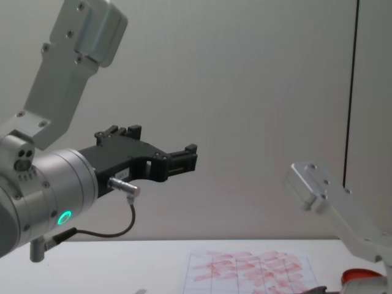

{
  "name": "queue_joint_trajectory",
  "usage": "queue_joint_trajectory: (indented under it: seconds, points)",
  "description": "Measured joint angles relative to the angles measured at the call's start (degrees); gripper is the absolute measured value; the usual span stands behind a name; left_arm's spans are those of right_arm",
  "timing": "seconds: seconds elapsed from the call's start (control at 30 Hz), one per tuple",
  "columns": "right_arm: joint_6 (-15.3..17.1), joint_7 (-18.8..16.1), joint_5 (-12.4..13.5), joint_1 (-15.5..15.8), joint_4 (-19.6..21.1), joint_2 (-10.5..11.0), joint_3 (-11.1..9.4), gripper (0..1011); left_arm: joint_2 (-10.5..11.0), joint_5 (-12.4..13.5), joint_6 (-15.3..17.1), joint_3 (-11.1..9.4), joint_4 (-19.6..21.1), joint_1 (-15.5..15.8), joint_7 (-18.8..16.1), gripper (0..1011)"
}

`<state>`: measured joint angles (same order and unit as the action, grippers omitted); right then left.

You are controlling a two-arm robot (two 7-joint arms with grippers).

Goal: Use the one hand to pick up the stamp and affix it onto the A4 paper.

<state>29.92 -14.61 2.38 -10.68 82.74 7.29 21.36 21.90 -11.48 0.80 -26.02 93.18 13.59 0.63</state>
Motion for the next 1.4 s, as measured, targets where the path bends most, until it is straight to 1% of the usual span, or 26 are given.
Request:
queue_joint_trajectory:
  seconds: [0.4, 0.73, 1.0, 1.07, 1.17, 1.2, 1.23, 1.3, 1.4]
  points:
    - [-1.3, -0.2, -0.1, -0.1, -1.8, -0.2, 0.1, 218, 0.0, 0.0, 0.0, 0.0, 0.0, 0.0, 0.0, 1002]
    - [-1.8, -0.1, 0.6, 0.1, -1.4, -0.1, -0.1, 218, 0.0, 0.0, 0.0, 0.0, 0.0, 0.0, 0.0, 1001]
    - [-1.7, 0.3, 2.3, 0.5, 2.2, 0.4, -0.7, 219, 0.0, 0.0, 0.0, 0.0, 0.0, 0.0, 0.0, 1001]
    - [-1.7, 0.6, 3.4, 0.4, 5.0, 0.5, -1.2, 219, 0.0, 0.0, 0.0, 0.0, 0.0, 0.0, 0.0, 1001]
    - [-1.7, 0.9, 4.2, 0.4, 6.8, 0.6, -1.6, 218, 0.0, 0.0, 0.0, 0.0, 0.0, 0.0, 0.0, 1001]
    - [-1.7, 1.2, 4.8, 0.3, 8.0, 0.6, -1.9, 218, 0.0, 0.0, 0.0, 0.0, 0.0, 0.0, 0.0, 1001]
    - [-1.7, 1.2, 4.8, 0.3, 8.0, 0.6, -1.9, 219, 0.0, 0.0, 0.0, 0.0, 0.0, 0.0, 0.0, 1001]
    - [-1.6, 2.1, 6.0, 0.3, 10.5, 0.9, -2.6, 218, 0.0, 0.0, 0.0, 0.0, 0.0, 0.0, 0.0, 1001]
    - [-1.3, 3.2, 7.0, 0.3, 12.2, 1.2, -3.3, 219, 0.0, 0.0, 0.0, 0.0, 0.0, 0.0, 0.0, 1001]
